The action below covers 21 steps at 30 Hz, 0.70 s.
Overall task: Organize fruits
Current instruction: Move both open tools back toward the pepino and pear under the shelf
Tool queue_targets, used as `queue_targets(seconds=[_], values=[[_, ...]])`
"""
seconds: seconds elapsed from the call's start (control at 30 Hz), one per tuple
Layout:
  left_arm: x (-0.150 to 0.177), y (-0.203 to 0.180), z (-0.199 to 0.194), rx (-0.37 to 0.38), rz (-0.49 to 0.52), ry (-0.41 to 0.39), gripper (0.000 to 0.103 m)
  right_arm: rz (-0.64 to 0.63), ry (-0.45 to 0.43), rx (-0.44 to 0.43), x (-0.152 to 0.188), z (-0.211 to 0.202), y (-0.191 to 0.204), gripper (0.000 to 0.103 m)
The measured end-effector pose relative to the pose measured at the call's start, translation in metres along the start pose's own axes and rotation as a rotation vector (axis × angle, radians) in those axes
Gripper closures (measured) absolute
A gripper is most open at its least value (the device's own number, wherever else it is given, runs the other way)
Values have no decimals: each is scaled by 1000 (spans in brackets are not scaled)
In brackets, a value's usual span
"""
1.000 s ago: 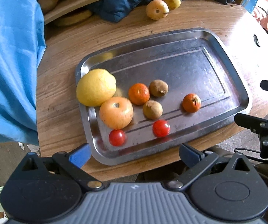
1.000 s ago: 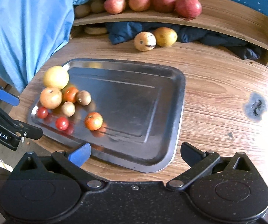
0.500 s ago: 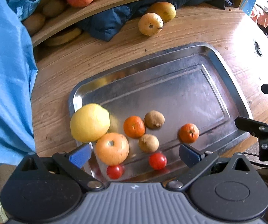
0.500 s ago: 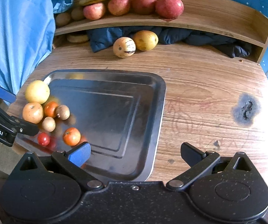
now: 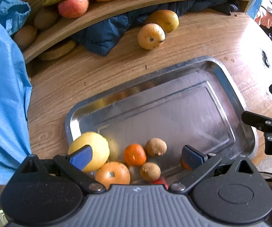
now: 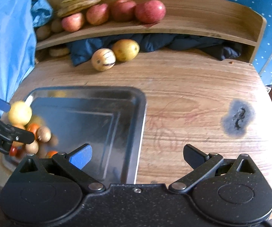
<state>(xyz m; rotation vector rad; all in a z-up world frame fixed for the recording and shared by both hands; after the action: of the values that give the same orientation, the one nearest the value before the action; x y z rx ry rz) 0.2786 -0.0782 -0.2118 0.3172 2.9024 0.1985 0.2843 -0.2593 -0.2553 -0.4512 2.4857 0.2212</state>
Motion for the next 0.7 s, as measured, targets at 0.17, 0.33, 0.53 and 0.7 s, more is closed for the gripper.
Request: queue_targets(seconds=[0.17, 0.33, 0.53, 0.7], values=[[-15, 2, 1, 3, -5, -15, 1, 22, -1, 16, -6, 5, -7, 1], [-36, 4, 0, 16, -28, -43, 1, 35, -4, 29, -13, 9, -10, 1], [-57, 6, 1, 25, -32, -72, 1, 55, -19, 46, -26, 13, -12, 1], [-69, 10, 6, 38, -48, -77, 1, 61, -16, 58, -33, 19, -13, 1]])
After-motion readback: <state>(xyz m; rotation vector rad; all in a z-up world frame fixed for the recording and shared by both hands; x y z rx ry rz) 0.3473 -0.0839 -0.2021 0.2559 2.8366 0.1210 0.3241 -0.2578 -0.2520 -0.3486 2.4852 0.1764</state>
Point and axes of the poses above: each gripper's, at about its wrist camera, not at the fingertips, and z roughly the way its jaws point, y to its left, x to its underside, the point moved 10 cm from there along z, roughly the way its jaws point, and after that the axes turned 3 degrees about y, right-handed, at the moved point
